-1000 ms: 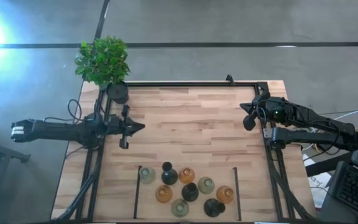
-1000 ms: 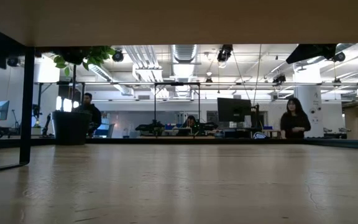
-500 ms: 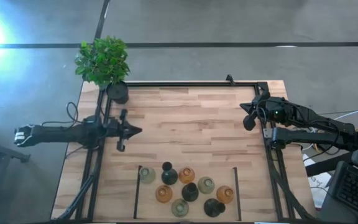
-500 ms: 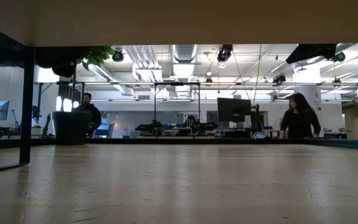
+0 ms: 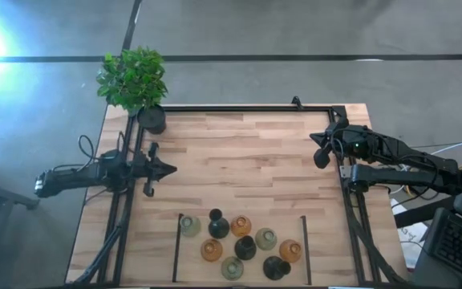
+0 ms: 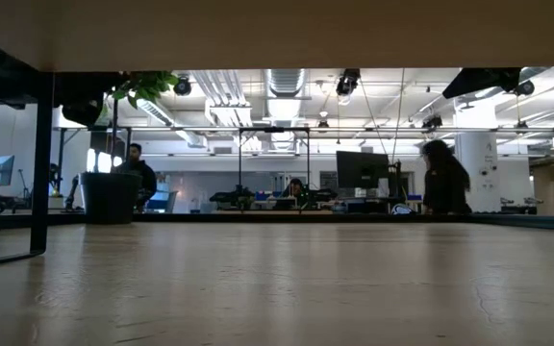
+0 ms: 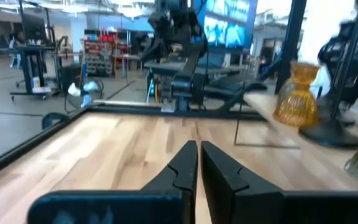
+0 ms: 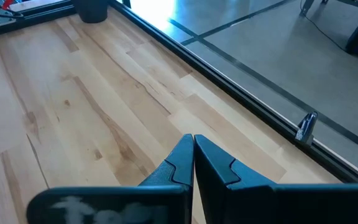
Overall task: Pick & Place candle stick holders
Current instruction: Return to Home Position
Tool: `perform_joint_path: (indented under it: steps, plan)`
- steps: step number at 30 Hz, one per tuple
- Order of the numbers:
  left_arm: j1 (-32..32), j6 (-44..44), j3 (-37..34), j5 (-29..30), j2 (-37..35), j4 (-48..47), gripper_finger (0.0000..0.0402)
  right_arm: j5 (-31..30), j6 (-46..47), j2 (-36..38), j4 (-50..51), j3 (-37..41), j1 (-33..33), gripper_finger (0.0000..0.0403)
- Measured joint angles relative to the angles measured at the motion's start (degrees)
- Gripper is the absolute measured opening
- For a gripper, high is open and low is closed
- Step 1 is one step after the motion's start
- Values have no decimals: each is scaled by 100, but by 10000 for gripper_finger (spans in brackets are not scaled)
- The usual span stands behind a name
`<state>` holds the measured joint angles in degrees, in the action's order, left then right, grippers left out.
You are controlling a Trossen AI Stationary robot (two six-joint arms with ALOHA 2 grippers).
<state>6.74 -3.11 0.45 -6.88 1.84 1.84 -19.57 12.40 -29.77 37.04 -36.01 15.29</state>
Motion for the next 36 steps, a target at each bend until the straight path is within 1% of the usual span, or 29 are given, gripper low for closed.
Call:
perform_joint_path:
  steps: [5, 26, 28, 30, 32, 34, 36]
  plan:
    - [-2, -104, 0, 23, -99, 25, 23, 0, 0, 2, 0, 2, 2, 8]
    - [0, -104, 15, 45, -58, 10, 23, 1, 1, 1, -63, 2, 2, 8]
    - [0, -104, 15, 45, -58, 8, 23, 160, 66, 46, -525, 3, -21, 8]
    - [0, -104, 15, 48, -58, 8, 23, 679, -206, 182, -1478, 49, -139, 8]
    - [0, -104, 15, 49, -58, 7, 23, 1271, -743, 355, -2544, 227, -348, 8]
    - [0, -104, 15, 51, -58, 5, 23, 1371, -880, 562, -3254, 530, -611, 8]
    - [0, -104, 15, 51, -58, 5, 23, 1353, -801, 809, -3528, 907, -888, 8]
